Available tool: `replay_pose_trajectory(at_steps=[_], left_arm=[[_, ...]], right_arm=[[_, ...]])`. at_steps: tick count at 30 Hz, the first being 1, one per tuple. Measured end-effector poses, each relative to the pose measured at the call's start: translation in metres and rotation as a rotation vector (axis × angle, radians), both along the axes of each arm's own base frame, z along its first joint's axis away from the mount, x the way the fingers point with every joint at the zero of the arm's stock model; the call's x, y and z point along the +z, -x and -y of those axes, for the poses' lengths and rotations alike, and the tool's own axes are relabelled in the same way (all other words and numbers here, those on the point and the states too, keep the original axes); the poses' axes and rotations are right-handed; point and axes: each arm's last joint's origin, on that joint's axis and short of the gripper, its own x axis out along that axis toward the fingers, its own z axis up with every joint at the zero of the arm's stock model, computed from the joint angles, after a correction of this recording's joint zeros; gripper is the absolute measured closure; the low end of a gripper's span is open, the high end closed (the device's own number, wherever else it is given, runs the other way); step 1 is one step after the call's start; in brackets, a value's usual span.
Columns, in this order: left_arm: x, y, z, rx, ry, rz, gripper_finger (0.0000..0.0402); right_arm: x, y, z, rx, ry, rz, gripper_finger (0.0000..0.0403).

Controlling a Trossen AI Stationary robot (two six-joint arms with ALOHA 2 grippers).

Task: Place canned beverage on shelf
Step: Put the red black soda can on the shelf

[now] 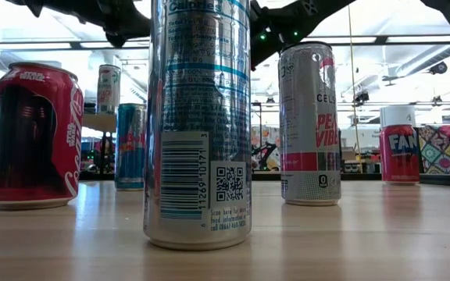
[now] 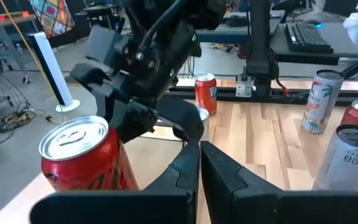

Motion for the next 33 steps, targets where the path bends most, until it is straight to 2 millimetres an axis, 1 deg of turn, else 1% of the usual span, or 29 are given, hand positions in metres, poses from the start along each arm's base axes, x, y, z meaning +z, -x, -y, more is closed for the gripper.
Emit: replay_pose_trajectory(at_steps=[4, 7, 13, 21, 28, 33], left_arm=[[-0.007, -0.008, -0.002, 0.000, 0.008, -0.038, 0.0402], [-0.011, -0.014, -0.003, 0.000, 0.011, -0.052, 0.0402], [-0.020, -0.029, -0.007, 0.020, 0.011, -0.070, 0.0402], [-0.036, -0.044, -0.011, 0.036, 0.020, -0.137, 0.0402], [-0.046, -0.055, -0.018, 0.181, -0.012, -0.157, 0.0402], [-0.052, -0.061, -0.021, 0.217, -0.016, -0.163, 0.0402]], right_arm=[[0.000, 0.000, -0.001, -0.002, 0.002, -0.001, 0.0394], [0.002, 0.001, -0.001, -0.036, 0.018, -0.006, 0.0394], [0.016, 0.008, -0.003, -0.044, 0.054, 0.005, 0.0394], [0.028, 0.023, -0.009, -0.032, 0.050, -0.067, 0.0394], [0.032, 0.030, -0.012, -0.029, 0.036, -0.106, 0.0394], [0.031, 0.030, -0.012, -0.028, 0.037, -0.110, 0.0394]])
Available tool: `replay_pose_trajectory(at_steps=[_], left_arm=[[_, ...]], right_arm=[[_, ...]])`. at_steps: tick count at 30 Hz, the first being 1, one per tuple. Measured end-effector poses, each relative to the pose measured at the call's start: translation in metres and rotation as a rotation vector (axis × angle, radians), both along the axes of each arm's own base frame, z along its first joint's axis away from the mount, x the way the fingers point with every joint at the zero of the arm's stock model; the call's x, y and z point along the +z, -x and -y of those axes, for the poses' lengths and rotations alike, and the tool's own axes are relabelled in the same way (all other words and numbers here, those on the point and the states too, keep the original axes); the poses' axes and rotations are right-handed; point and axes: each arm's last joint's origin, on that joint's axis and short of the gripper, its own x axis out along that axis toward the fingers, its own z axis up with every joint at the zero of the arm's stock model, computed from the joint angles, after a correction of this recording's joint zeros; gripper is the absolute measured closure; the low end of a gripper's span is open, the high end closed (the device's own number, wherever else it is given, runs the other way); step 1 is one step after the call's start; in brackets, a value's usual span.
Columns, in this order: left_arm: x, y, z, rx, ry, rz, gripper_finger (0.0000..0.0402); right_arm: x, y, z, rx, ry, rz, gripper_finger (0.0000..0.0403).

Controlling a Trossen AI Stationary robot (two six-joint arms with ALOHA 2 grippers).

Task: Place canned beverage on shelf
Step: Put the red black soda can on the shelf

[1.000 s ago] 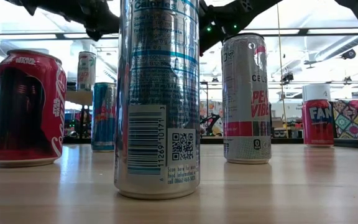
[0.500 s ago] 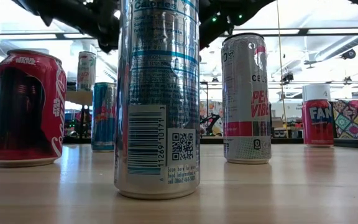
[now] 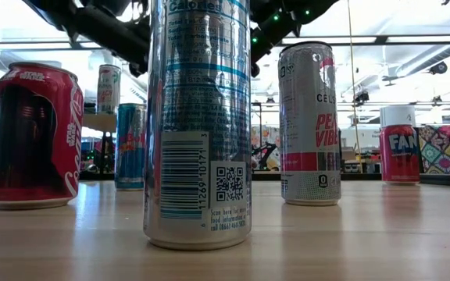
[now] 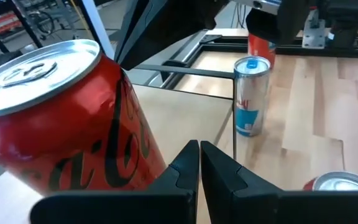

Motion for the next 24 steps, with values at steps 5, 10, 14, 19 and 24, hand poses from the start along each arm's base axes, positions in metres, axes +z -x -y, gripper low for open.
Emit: replay_pose_trajectory(at_steps=[5, 10, 14, 19, 24], left_arm=[[-0.005, -0.002, -0.005, 0.059, 0.002, -0.010, 0.0402], [-0.007, -0.002, -0.013, 0.148, 0.019, -0.002, 0.0402], [-0.008, 0.001, -0.021, 0.195, 0.040, 0.011, 0.0402], [-0.007, 0.003, -0.024, 0.212, 0.046, 0.020, 0.0402], [-0.001, 0.005, -0.022, 0.151, 0.060, 0.039, 0.0402]], right_arm=[[-0.001, 0.000, 0.000, 0.000, -0.004, -0.010, 0.0394], [-0.001, 0.001, 0.000, -0.001, -0.008, -0.014, 0.0394], [-0.001, 0.001, 0.000, -0.001, -0.009, -0.013, 0.0394], [-0.005, 0.000, 0.000, -0.005, -0.013, -0.003, 0.0394], [-0.006, 0.000, 0.000, -0.004, -0.010, 0.006, 0.0394]])
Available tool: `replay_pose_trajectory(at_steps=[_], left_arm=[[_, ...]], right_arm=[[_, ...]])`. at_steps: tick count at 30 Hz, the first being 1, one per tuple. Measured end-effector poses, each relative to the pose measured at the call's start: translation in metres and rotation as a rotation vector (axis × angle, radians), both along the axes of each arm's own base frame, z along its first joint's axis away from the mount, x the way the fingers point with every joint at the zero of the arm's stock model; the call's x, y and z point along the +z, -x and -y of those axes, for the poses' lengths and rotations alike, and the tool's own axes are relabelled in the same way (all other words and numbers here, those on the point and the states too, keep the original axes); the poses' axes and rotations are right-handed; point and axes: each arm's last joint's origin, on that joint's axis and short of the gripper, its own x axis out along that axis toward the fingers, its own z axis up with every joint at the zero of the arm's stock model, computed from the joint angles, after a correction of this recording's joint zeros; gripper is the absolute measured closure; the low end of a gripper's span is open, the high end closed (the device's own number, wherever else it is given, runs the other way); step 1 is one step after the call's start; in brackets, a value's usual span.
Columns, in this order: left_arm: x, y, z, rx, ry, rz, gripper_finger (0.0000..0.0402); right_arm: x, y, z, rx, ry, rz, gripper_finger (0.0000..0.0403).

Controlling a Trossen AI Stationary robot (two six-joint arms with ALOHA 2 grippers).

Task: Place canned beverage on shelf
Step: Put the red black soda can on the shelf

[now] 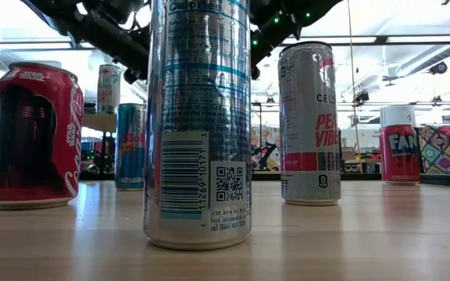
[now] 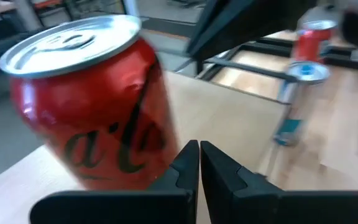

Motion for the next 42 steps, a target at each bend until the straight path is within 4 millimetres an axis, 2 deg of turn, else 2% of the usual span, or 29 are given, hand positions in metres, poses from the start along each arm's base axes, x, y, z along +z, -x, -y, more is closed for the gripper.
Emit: replay_pose_trajectory(at_steps=[14, 20, 27, 35, 42], left_arm=[[0.029, 0.031, 0.013, -0.109, -0.016, 0.058, 0.0402], [0.046, 0.047, 0.020, -0.196, -0.045, 0.137, 0.0402], [0.062, 0.064, 0.027, -0.242, -0.072, 0.223, 0.0402], [0.070, 0.076, 0.031, -0.278, -0.081, 0.263, 0.0402], [0.070, 0.079, 0.032, -0.278, -0.082, 0.256, 0.0402]], right_arm=[[0.004, -0.008, -0.002, 0.144, -0.051, 0.127, 0.0394], [-0.012, -0.021, -0.001, 0.243, -0.117, 0.169, 0.0394], [-0.025, -0.035, -0.004, 0.263, -0.111, 0.201, 0.0394], [-0.022, -0.038, -0.003, 0.256, -0.094, 0.256, 0.0394], [-0.018, -0.039, -0.003, 0.255, -0.083, 0.301, 0.0394]])
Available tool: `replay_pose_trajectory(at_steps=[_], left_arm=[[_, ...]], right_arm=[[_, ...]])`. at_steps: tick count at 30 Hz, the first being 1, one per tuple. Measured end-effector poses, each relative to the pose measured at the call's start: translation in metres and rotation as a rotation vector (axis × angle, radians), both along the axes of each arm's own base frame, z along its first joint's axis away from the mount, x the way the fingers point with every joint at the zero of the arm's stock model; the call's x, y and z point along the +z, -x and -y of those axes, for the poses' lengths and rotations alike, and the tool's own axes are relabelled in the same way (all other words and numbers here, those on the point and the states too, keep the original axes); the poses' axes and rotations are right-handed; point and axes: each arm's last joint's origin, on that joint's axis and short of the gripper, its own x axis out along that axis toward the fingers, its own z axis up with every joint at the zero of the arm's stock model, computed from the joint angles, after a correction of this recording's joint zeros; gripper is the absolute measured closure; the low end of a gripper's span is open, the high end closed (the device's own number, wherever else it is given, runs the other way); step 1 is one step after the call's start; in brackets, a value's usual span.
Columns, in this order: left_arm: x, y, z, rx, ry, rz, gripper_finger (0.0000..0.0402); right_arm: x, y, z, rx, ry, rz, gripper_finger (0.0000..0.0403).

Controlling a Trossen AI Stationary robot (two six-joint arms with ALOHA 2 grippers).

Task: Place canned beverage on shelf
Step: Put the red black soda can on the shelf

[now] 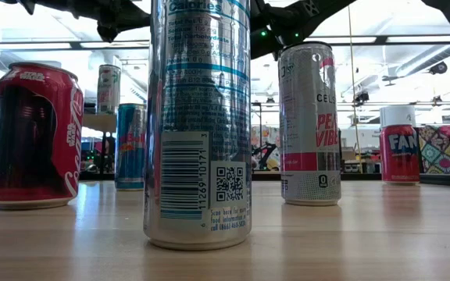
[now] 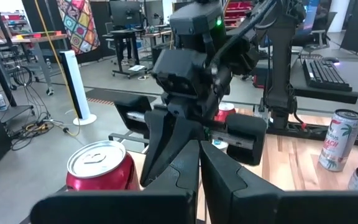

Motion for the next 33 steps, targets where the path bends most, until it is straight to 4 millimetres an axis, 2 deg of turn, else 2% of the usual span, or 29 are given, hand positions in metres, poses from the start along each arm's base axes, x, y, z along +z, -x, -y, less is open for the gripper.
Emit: replay_pose_trajectory(at_steps=[20, 29, 33], left_arm=[[-0.0012, -0.0002, -0.0001, -0.001, -0.005, -0.013, 0.0402], [-0.0033, 0.0000, 0.0000, -0.001, 0.002, -0.033, 0.0402], [-0.0033, -0.0002, 0.0000, -0.002, 0.001, -0.028, 0.0402]], right_arm=[[0.0022, 0.0002, 0.0040, -0.127, 0.025, 0.015, 0.0394], [0.0019, -0.0006, 0.0007, -0.057, -0.006, 0.020, 0.0394], [-0.0073, -0.0061, 0.0019, -0.055, -0.012, 0.020, 0.0394]])
